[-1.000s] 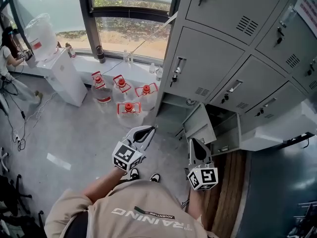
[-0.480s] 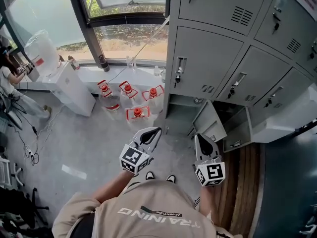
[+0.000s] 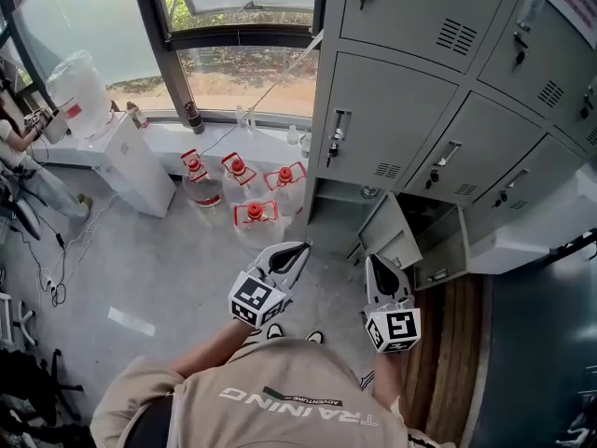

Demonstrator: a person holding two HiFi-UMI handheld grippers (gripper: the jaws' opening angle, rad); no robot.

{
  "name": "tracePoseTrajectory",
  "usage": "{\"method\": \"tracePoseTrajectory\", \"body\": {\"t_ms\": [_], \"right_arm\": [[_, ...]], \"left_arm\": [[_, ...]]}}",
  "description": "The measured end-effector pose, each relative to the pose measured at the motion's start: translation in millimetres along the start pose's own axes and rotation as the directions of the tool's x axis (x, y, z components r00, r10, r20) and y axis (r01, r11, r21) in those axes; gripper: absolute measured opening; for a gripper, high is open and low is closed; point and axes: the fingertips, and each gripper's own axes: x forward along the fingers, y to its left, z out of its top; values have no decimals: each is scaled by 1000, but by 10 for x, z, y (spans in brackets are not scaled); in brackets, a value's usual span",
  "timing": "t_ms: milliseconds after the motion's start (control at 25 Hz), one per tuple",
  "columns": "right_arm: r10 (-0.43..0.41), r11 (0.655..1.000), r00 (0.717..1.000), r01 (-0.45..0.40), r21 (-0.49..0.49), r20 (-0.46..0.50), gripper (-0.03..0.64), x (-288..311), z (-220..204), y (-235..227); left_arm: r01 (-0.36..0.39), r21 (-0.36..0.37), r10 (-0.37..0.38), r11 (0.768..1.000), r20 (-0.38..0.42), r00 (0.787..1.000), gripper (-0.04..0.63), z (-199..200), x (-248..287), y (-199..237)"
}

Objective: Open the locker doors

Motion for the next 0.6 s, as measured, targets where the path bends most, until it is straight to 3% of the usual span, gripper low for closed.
{"method": "tracePoseTrajectory", "body": {"t_ms": [600], "right_arm": [[2, 1000, 999, -3, -22, -50, 11, -128, -68, -70]], "left_arm": [[-30, -14, 30, 999, -23, 999, 6, -83, 17, 153]]}}
